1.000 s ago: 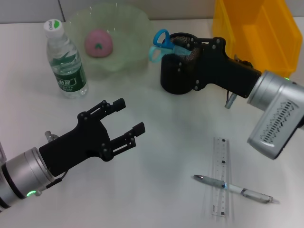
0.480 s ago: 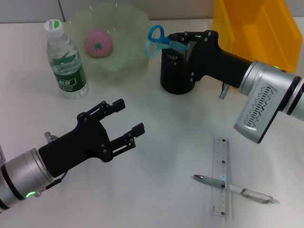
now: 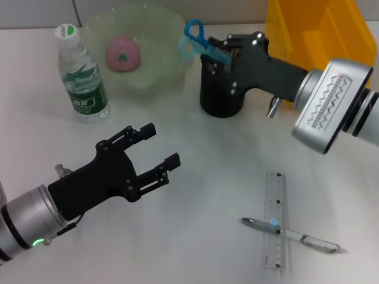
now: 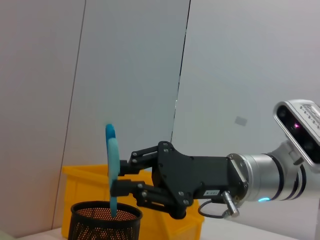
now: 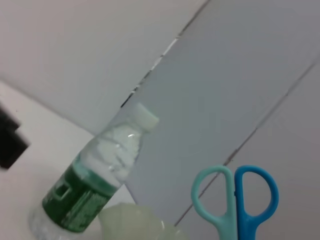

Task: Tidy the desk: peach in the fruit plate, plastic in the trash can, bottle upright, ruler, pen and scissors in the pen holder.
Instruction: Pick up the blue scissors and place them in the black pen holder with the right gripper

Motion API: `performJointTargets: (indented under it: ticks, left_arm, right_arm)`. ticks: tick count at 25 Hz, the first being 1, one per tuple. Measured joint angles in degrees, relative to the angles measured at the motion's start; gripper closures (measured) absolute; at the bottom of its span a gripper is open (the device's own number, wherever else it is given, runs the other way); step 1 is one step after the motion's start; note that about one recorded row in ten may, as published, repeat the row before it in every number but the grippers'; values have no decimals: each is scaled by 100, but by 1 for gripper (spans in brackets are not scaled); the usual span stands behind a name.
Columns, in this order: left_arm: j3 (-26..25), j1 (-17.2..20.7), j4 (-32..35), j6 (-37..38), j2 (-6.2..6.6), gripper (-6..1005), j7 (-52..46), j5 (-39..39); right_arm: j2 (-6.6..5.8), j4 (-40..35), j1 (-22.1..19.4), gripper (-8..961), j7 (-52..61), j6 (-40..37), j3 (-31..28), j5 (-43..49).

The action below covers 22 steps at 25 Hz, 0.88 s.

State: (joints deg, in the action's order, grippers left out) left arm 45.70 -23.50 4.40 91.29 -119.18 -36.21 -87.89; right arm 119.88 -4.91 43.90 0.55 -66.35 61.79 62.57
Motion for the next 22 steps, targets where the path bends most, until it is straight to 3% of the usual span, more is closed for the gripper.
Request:
performJointTargets:
  ticks: [6, 22]
  left_arm:
    - [0, -8, 0, 3, 0, 225, 0, 0]
    - [17, -32, 0, 23, 0, 224, 0, 0]
  right_arm:
    - [0, 73, 3, 692, 647, 0, 0, -477]
    - [0, 106, 8, 681, 2525, 374, -58, -526]
